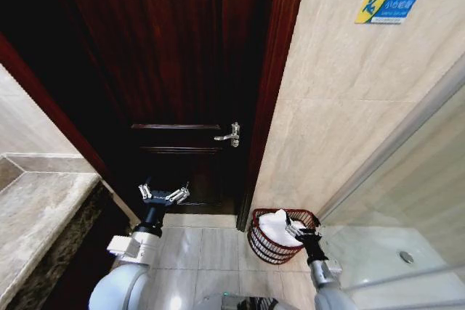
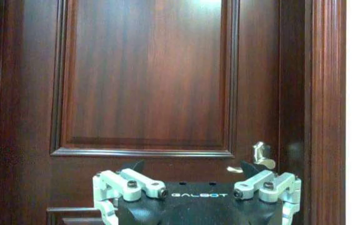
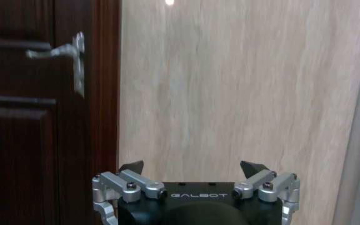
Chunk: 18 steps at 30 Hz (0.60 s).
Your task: Discard the used towel into the hamper.
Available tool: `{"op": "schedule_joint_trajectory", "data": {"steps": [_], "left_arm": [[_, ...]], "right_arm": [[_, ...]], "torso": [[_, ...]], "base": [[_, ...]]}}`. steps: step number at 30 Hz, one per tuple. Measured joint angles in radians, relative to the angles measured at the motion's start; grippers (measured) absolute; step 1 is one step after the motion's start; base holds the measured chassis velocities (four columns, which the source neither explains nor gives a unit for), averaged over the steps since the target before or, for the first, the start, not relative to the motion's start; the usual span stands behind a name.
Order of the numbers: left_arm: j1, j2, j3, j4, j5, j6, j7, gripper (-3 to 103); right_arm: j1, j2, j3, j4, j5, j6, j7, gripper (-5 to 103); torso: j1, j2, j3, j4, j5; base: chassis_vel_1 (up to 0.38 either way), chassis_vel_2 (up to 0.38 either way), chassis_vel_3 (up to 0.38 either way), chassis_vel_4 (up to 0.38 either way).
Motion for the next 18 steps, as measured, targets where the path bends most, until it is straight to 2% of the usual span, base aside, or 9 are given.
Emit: {"op": "schedule_joint_trajectory", "data": {"steps": [8, 18], "left_arm": [[0.0, 0.0, 0.0, 0.0, 0.0, 0.0, 0.0, 100], [0.0, 0.0, 0.0, 0.0, 0.0, 0.0, 0.0, 100]], "right_arm": [[-0.06, 0.035, -0.007, 0.171, -0.06, -0.002, 0.013, 100], [-0.068, 0.033, -0.011, 0.296, -0.051, -0.025, 0.012, 100]], "torso": [[0.0, 0.0, 0.0, 0.0, 0.0], [0.0, 0.0, 0.0, 0.0, 0.0]], "base": [[0.0, 0.0, 0.0, 0.0], [0.0, 0.0, 0.0, 0.0]]}}
